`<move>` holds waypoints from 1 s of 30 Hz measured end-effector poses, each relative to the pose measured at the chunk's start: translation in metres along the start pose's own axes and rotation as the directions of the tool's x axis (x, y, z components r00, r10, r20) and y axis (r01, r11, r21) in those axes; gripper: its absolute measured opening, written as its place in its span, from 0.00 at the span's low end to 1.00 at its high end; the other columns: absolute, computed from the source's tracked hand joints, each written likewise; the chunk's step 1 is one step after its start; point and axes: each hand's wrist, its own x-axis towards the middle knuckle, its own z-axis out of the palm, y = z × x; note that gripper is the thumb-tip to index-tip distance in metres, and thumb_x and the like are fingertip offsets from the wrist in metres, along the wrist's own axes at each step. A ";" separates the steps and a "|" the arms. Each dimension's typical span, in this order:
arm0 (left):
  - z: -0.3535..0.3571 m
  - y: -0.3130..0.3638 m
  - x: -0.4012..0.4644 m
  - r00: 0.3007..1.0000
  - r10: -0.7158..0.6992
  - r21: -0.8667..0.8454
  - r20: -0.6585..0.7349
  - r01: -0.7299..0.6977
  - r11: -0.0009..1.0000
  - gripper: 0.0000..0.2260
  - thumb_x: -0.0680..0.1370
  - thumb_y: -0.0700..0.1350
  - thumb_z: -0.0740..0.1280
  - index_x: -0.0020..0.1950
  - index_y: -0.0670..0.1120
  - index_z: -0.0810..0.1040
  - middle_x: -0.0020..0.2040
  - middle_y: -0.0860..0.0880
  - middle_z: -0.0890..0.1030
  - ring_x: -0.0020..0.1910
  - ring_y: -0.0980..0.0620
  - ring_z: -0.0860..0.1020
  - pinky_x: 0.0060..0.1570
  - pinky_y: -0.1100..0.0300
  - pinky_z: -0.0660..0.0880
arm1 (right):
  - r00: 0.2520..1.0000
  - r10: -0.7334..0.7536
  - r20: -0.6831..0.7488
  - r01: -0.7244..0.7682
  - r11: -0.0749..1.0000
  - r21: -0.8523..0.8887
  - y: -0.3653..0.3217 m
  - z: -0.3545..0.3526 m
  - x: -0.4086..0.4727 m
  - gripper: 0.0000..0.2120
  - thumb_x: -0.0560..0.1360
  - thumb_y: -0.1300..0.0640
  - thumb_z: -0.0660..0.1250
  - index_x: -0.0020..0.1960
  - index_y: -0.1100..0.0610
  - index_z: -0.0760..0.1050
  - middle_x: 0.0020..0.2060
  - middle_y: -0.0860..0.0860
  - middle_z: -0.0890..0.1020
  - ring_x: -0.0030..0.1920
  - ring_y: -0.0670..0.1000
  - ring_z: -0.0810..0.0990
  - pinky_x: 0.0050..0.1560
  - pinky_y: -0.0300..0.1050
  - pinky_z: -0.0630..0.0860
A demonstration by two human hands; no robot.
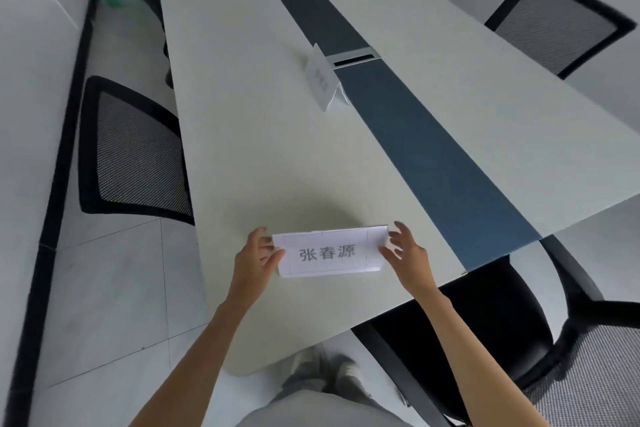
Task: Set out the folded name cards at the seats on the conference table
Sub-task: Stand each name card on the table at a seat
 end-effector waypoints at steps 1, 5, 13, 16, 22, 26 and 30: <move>-0.004 0.000 0.003 0.999 0.016 -0.028 0.033 -0.015 1.000 0.24 0.72 0.39 0.68 0.66 0.41 0.66 0.57 0.46 0.76 0.53 0.51 0.75 0.52 0.69 0.71 | 1.000 -0.016 0.003 0.016 1.000 0.012 -0.001 -0.003 0.001 0.26 0.75 0.59 0.64 0.70 0.57 0.60 0.63 0.57 0.75 0.63 0.55 0.73 0.61 0.43 0.69; -0.013 0.002 0.016 0.983 0.120 0.036 0.139 -0.126 0.991 0.17 0.72 0.40 0.68 0.61 0.44 0.74 0.58 0.53 0.76 0.59 0.52 0.76 0.55 0.74 0.67 | 0.997 -0.044 0.059 0.041 0.998 0.053 -0.005 -0.007 0.000 0.21 0.77 0.57 0.60 0.69 0.52 0.63 0.66 0.51 0.74 0.64 0.53 0.73 0.65 0.42 0.67; -0.028 0.025 0.036 0.950 0.250 0.088 0.188 -0.269 0.959 0.10 0.72 0.40 0.68 0.52 0.42 0.81 0.52 0.51 0.81 0.52 0.68 0.73 0.49 0.83 0.65 | 0.997 0.002 -0.074 0.015 0.973 0.229 -0.013 -0.006 0.004 0.13 0.76 0.60 0.61 0.56 0.46 0.73 0.55 0.45 0.78 0.57 0.45 0.76 0.59 0.36 0.67; -0.030 0.054 0.046 0.931 0.295 0.062 0.213 -0.314 0.947 0.11 0.72 0.46 0.68 0.52 0.45 0.81 0.50 0.56 0.80 0.47 0.77 0.73 0.49 0.81 0.66 | 0.991 -0.059 -0.118 0.086 0.968 0.235 -0.018 -0.029 0.007 0.11 0.76 0.60 0.62 0.56 0.52 0.75 0.50 0.45 0.80 0.50 0.33 0.77 0.56 0.28 0.69; 0.003 0.122 0.071 0.878 0.413 0.024 0.242 -0.431 0.902 0.10 0.71 0.45 0.69 0.52 0.44 0.81 0.49 0.57 0.79 0.51 0.66 0.75 0.50 0.80 0.67 | 0.965 -0.106 -0.239 0.169 0.951 0.259 -0.016 -0.098 0.035 0.11 0.77 0.57 0.61 0.57 0.52 0.75 0.52 0.45 0.81 0.55 0.38 0.77 0.59 0.33 0.70; 0.056 0.153 0.091 0.879 0.406 -0.031 0.250 -0.412 0.910 0.11 0.72 0.44 0.69 0.52 0.44 0.81 0.50 0.55 0.80 0.51 0.62 0.76 0.51 0.79 0.68 | 0.956 -0.096 -0.279 0.176 0.944 0.278 0.005 -0.146 0.066 0.13 0.77 0.57 0.60 0.60 0.54 0.74 0.55 0.49 0.80 0.58 0.46 0.76 0.62 0.40 0.69; 0.123 0.164 0.109 0.909 0.330 -0.028 0.254 -0.334 0.942 0.10 0.72 0.41 0.69 0.52 0.41 0.81 0.52 0.46 0.83 0.49 0.55 0.79 0.47 0.80 0.68 | 0.958 -0.007 -0.287 0.092 0.954 0.284 0.039 -0.178 0.105 0.13 0.77 0.59 0.60 0.60 0.54 0.74 0.55 0.50 0.79 0.60 0.50 0.75 0.61 0.42 0.68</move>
